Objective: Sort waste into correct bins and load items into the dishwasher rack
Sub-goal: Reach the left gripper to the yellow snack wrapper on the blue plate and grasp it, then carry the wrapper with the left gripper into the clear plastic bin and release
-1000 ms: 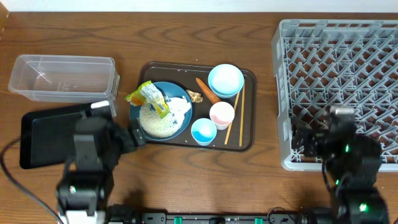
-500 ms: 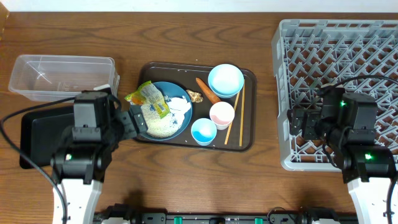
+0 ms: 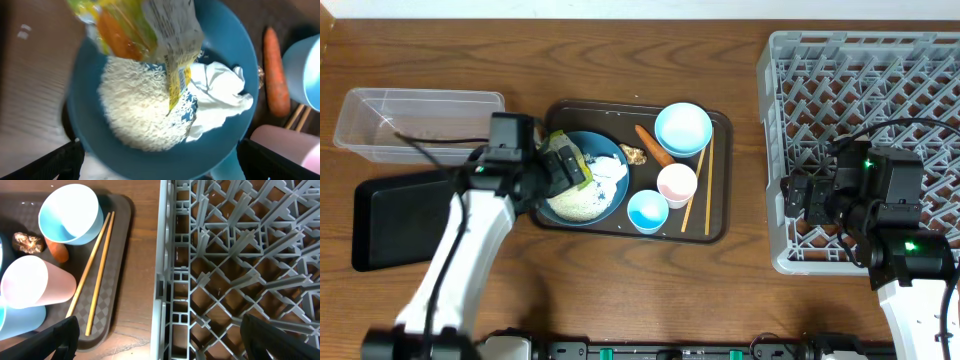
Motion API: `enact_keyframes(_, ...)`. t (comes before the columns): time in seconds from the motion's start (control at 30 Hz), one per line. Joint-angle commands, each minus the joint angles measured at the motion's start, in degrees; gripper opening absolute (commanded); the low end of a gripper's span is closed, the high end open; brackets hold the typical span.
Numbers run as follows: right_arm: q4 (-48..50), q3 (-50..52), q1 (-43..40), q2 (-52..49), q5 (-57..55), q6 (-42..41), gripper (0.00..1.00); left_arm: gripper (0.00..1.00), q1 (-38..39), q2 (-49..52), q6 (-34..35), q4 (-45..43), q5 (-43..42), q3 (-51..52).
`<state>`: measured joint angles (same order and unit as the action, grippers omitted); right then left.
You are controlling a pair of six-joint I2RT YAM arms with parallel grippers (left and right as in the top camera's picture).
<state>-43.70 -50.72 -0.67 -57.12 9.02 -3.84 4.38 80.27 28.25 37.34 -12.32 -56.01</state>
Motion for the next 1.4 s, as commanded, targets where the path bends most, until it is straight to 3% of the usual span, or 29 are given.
enact_keyframes(0.0, -0.1, -1.2, 0.3, 0.0, 0.2, 0.5, 0.99, 0.98, 0.9, 4.0, 3.4, -2.4, -2.1, -1.1)
enact_keyframes(0.17, -0.1, -1.2, 0.3, 0.0, 0.2, 0.5, 0.99, 0.99, 1.6, 10.6, 6.0, -7.5, -2.1, -1.1)
enact_keyframes(0.2, -0.1, -1.2, 0.3, 0.0, 0.2, 0.5, 0.99, 0.94, 1.6, 11.6, 6.2, -8.4, -2.1, -1.1)
enact_keyframes(0.47, -0.1, -1.2, 0.3, 0.0, 0.2, 0.5, 0.99, 0.33, 1.6, 15.0, 6.6, -13.8, -2.1, -1.1)
enact_keyframes(0.53, -0.1, -1.2, 0.3, 0.0, 0.2, 0.5, 0.99, 0.10, 1.6, 15.0, 6.5, -15.0, -2.1, -1.1)
enact_keyframes(0.57, -0.1, -1.2, 0.3, 0.0, 0.2, 0.5, 0.99, 0.06, 1.6, 14.9, 6.5, -15.3, -2.1, -1.1)
enact_keyframes(0.83, -0.8, -1.2, 0.3, 0.0, 0.2, 0.5, 0.99, 0.06, 1.4, 10.1, 2.2, -16.2, -1.9, -1.9)
enact_keyframes(1.0, -0.8, -1.2, 0.3, 0.0, 0.2, 0.5, 0.99, 0.06, 0.3, 0.9, -1.5, -16.8, 7.3, -2.6)
enact_keyframes(1.17, -0.9, -1.2, 0.3, 0.0, 0.2, 0.5, 0.99, 0.06, -5.6, -5.1, -1.7, -21.3, 13.7, -2.6)
enact_keyframes(1.37, -0.9, -1.2, 0.3, 0.0, 0.2, 0.5, 0.99, 0.06, -14.0, -1.2, -1.6, -28.5, 13.7, -2.6)
